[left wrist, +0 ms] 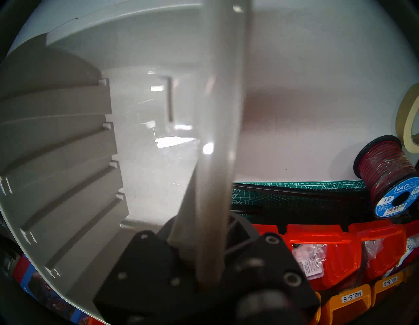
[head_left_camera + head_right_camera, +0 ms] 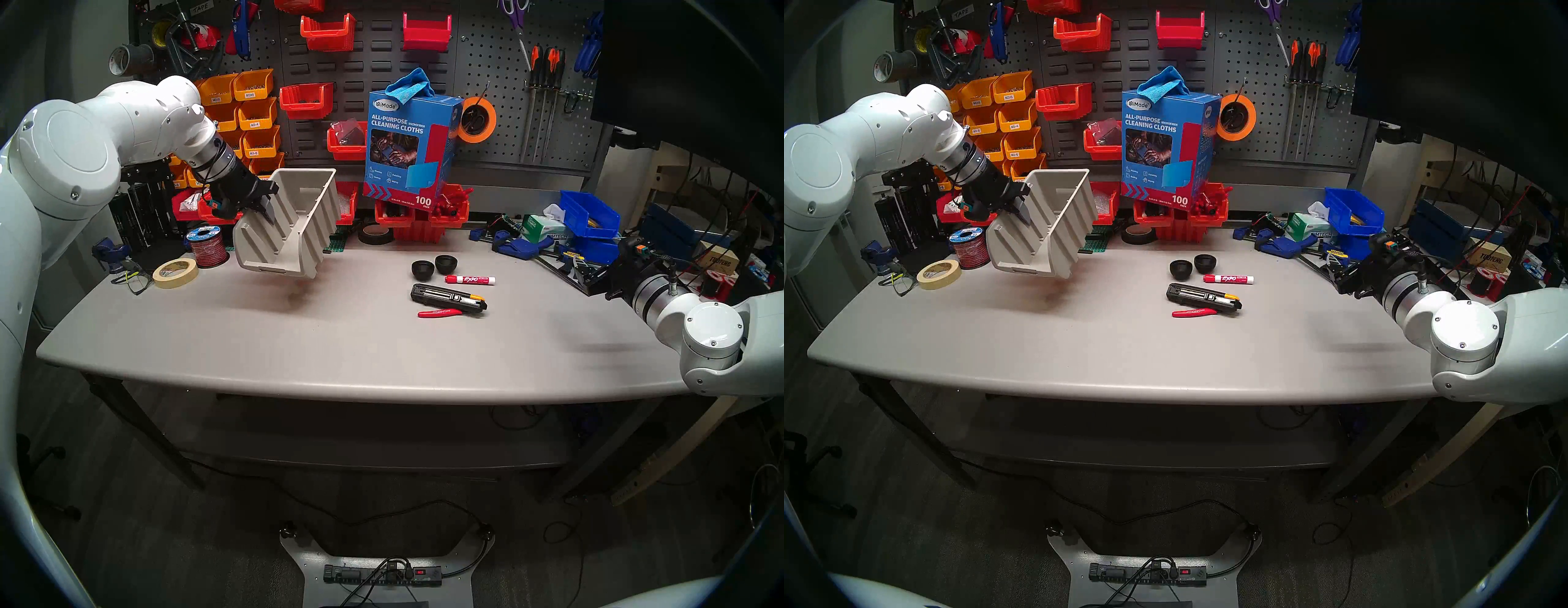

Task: Take out tools from the storage box

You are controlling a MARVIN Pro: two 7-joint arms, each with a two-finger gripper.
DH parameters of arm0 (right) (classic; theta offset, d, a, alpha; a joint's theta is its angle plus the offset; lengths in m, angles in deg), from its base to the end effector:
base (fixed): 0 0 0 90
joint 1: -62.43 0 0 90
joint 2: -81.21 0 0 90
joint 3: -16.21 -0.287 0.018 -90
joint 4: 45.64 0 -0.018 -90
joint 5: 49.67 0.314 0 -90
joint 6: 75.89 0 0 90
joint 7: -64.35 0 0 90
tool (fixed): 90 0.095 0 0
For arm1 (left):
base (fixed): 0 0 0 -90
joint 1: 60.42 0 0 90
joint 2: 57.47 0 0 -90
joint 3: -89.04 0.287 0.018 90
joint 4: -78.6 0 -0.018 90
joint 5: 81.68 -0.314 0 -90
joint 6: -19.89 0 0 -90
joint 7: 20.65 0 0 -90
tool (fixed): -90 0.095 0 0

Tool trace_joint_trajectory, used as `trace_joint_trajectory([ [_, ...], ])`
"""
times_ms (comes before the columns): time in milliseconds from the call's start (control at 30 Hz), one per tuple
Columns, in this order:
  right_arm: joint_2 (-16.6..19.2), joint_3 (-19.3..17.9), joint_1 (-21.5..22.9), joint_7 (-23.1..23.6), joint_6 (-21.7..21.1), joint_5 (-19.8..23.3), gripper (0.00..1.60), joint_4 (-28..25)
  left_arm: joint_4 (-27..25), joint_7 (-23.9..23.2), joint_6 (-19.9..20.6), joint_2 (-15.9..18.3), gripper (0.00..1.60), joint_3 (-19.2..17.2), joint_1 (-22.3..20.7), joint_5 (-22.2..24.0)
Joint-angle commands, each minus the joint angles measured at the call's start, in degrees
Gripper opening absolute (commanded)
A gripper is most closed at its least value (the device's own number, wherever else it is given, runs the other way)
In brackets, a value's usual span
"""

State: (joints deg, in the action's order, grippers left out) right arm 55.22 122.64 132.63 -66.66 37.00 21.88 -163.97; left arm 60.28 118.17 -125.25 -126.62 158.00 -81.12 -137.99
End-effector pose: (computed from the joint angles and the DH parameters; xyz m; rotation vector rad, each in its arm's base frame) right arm 0.3648 -0.1782 -0.1154 2.0159 0.5051 1.8426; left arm 0.6087 0.1499 0.0349 0.2213 2.5546 -0.3368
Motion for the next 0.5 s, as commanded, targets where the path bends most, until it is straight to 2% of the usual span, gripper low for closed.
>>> trace_joint_trajectory([
  [0,0.0,-0.3,0.3,-0.1,0.1,0.0,1.60,0.1,4.1,-1.5,0.1,2.3,0.00,-0.8,1.2,2.0],
  [467,-0.1,-0.4,0.3,-0.2,0.2,0.1,1.60,0.1,7.6,-7.3,0.1,1.8,0.00,-2.3,4.9,4.3],
])
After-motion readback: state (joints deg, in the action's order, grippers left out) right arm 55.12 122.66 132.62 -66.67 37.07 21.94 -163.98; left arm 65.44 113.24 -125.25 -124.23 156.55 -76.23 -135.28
